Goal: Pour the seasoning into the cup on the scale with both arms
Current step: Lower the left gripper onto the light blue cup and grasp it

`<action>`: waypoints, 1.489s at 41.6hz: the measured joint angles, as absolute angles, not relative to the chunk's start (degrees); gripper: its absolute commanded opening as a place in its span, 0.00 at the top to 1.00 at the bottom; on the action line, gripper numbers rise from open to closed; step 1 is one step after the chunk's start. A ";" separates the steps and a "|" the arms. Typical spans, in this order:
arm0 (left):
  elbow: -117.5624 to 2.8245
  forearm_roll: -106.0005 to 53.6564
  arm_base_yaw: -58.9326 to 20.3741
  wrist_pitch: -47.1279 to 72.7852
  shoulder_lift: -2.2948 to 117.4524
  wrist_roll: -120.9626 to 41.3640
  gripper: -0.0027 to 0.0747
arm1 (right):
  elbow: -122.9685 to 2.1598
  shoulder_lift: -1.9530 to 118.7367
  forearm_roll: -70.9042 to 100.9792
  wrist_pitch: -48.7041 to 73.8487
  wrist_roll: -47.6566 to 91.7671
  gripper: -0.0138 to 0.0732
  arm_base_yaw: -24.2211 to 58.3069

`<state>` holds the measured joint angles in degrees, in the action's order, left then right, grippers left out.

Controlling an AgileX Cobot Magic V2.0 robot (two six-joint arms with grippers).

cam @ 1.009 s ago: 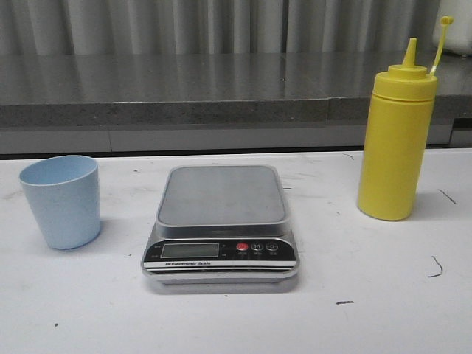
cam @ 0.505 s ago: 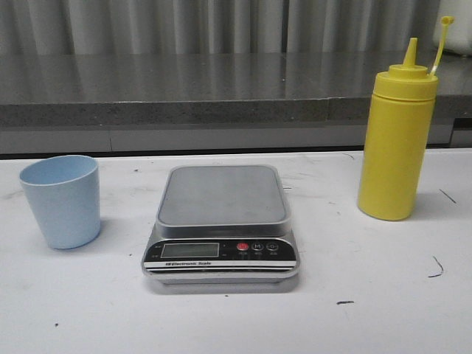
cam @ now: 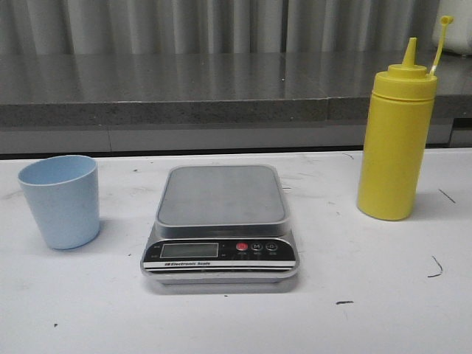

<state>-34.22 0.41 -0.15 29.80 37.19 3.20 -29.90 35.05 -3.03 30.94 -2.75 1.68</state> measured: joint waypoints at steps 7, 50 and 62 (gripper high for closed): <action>-39.80 0.00 -3.95 34.29 43.38 2.24 0.36 | -29.90 35.19 -3.03 30.92 -2.75 0.23 1.68; -68.44 5.01 -14.02 46.16 98.30 1.62 0.38 | -29.90 35.19 -3.03 30.92 -2.75 0.23 1.68; -69.31 5.01 -14.02 45.60 102.08 1.62 0.70 | -29.90 35.19 -3.03 30.92 -2.75 0.23 1.68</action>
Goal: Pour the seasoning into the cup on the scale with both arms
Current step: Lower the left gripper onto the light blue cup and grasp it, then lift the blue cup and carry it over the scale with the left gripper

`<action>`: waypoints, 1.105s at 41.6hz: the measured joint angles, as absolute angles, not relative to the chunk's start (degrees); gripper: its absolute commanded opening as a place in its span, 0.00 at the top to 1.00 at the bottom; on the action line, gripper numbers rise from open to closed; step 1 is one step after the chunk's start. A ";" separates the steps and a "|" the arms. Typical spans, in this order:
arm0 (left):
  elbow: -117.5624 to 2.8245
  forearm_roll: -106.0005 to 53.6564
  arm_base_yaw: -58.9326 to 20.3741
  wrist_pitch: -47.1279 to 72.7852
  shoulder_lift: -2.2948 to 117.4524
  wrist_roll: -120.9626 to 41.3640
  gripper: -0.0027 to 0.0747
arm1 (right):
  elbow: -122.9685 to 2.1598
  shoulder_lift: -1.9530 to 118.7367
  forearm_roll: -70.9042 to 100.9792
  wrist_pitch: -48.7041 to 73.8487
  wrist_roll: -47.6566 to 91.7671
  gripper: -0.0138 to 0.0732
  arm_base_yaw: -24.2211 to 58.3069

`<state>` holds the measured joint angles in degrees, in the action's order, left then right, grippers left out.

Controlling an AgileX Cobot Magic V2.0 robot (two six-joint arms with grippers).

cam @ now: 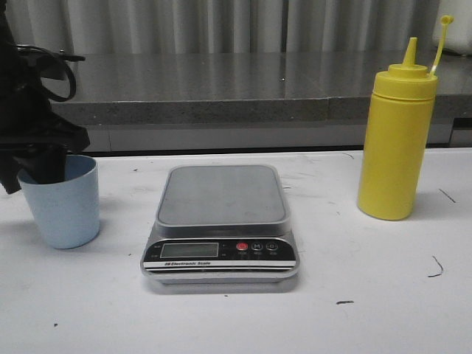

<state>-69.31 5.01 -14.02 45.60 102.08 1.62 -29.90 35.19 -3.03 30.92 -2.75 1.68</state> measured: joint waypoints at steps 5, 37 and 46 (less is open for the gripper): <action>-70.03 5.01 -14.02 45.51 102.08 1.62 0.84 | -29.90 35.19 -3.03 30.92 -2.75 0.23 1.68; -86.15 4.98 -20.25 59.09 99.02 1.62 0.99 | -29.90 35.19 -3.03 30.92 -2.75 0.23 1.68; -93.26 4.59 -26.15 59.75 100.87 2.81 0.99 | -29.90 35.19 -3.03 30.92 -2.75 0.23 1.68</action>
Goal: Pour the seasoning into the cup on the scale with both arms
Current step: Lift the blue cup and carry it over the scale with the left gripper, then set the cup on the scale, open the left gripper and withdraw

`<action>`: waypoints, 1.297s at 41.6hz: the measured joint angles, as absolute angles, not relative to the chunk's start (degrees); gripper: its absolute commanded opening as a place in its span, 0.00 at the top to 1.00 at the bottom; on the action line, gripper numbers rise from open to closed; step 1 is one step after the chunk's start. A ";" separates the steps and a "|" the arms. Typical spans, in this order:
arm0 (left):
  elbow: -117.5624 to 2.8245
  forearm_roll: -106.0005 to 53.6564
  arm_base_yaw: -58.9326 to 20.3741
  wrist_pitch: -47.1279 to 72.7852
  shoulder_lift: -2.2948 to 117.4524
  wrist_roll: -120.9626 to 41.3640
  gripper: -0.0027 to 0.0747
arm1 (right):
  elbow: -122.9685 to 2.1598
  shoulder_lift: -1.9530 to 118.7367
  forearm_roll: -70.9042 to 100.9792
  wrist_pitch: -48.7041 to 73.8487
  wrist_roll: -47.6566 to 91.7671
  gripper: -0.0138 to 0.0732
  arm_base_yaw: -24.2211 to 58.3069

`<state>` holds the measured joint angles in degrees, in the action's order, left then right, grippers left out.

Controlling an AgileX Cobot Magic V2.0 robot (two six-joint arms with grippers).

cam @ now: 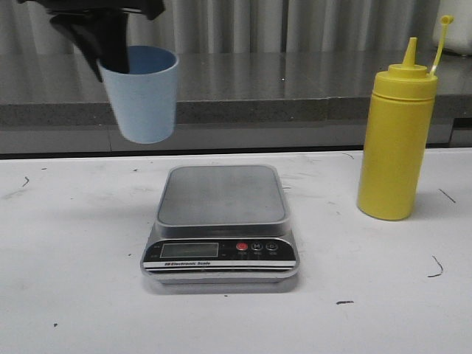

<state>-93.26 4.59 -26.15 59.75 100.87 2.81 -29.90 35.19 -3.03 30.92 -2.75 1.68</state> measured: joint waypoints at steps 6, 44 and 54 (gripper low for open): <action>-97.04 2.85 -28.04 59.75 105.09 3.09 0.99 | -29.90 35.19 -3.03 30.92 -2.75 0.23 1.68; -100.98 -0.82 -28.42 58.40 116.21 3.22 0.46 | -29.90 35.19 -3.03 30.92 -2.75 0.23 1.68; -100.83 -1.02 -28.42 58.13 113.08 3.10 0.49 | -29.90 35.19 -3.03 30.92 -2.75 0.23 1.68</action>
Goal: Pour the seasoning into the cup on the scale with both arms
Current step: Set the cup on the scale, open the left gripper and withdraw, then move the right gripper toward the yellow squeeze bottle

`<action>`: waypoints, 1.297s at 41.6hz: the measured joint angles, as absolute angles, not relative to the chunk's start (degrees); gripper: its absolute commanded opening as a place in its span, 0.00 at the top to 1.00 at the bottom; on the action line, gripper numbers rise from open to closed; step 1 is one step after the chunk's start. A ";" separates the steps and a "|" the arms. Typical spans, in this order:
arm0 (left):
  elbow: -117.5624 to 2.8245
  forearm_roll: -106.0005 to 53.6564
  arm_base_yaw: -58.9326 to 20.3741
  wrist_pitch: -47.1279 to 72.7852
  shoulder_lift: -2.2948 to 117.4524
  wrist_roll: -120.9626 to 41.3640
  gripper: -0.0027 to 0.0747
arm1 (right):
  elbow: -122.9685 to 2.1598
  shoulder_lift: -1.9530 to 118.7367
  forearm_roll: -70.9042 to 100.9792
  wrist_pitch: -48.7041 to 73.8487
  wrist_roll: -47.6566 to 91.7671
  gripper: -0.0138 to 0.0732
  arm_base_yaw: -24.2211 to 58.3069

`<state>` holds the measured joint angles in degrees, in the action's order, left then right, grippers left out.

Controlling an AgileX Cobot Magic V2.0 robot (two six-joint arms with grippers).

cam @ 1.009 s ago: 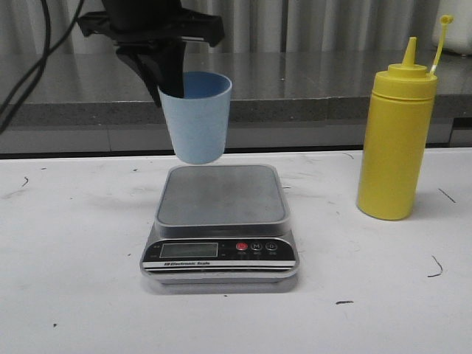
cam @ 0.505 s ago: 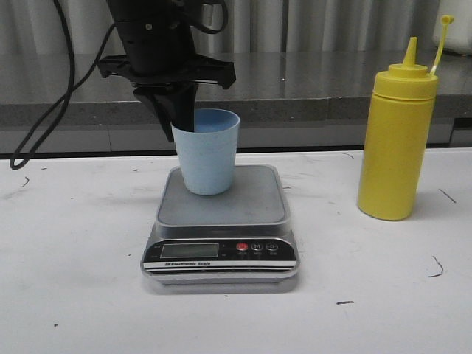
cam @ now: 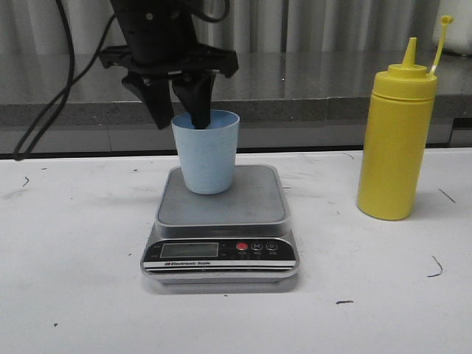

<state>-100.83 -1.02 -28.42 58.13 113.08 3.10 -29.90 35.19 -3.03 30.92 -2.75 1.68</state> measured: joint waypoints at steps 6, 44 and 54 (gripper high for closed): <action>-97.75 -1.02 -28.42 56.45 106.97 2.82 0.52 | -29.90 35.19 -3.03 30.92 -2.75 0.23 1.68; -51.65 0.00 -28.42 43.39 53.93 2.19 0.66 | -29.90 35.19 -3.03 30.92 -2.75 0.23 1.68; -44.00 0.00 -28.42 43.39 40.52 2.71 0.65 | -29.90 35.19 -3.03 30.92 -2.75 0.23 1.68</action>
<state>-44.00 0.00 -28.42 43.39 40.52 2.71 -29.90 35.19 -3.03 30.92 -2.75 1.68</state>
